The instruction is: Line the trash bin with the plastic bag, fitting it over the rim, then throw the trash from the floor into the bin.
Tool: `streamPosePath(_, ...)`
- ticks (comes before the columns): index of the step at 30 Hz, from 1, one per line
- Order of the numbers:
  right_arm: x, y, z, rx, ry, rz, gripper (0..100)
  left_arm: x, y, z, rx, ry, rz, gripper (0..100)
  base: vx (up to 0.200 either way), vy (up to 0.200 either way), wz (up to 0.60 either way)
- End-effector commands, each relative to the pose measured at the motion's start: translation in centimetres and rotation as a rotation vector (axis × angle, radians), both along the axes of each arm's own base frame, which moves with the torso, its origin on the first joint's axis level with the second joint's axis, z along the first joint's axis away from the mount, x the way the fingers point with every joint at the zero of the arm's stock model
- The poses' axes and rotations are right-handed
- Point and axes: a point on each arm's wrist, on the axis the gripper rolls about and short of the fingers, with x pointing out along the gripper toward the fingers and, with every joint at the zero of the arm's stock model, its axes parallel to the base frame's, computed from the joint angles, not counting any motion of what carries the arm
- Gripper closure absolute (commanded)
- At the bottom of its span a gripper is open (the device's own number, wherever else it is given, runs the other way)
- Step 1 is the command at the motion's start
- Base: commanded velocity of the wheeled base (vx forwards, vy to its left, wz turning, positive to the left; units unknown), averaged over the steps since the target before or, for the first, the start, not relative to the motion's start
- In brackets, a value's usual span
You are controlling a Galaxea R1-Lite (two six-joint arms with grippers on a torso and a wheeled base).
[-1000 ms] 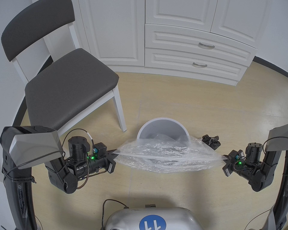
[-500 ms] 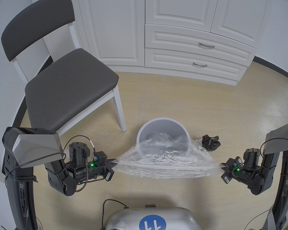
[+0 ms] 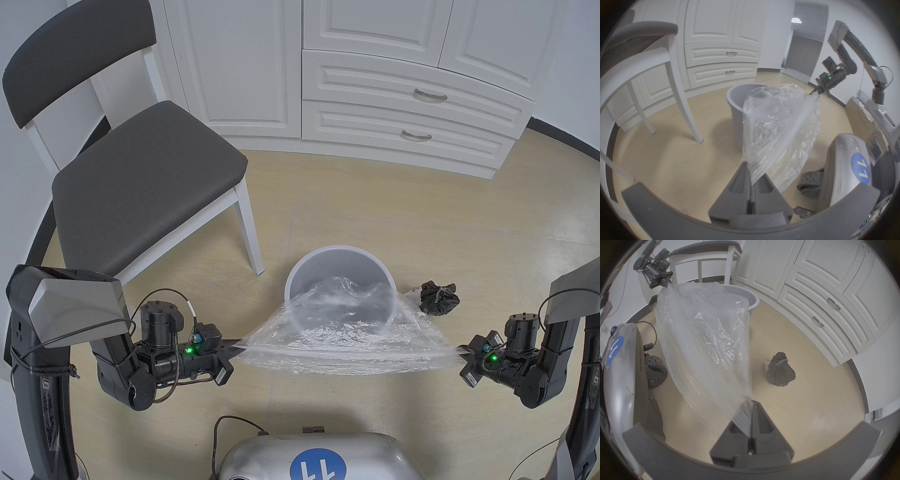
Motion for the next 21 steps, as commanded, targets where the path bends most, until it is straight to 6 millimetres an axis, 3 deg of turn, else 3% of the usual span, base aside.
streamPosePath(1, -0.15, -0.68, 0.26, -0.026, -0.008, -0.009, 100, -0.39, 1.04, 0.34, -0.001, -0.001, -0.021, 100, 0.0, 0.0, 0.0)
streamPosePath(16, -0.47, -1.06, 0.44, -0.055, -0.009, -0.003, 100, -0.34, 1.08, 0.12, 0.003, -0.001, -0.023, 100, 0.0, 0.0, 0.0)
streamPosePath(21, 0.48, -0.66, -0.19, -0.057, -0.019, -0.003, 100, 0.52, 0.72, -0.45, 0.012, -0.016, 0.004, 100, 0.0, 0.0, 0.0)
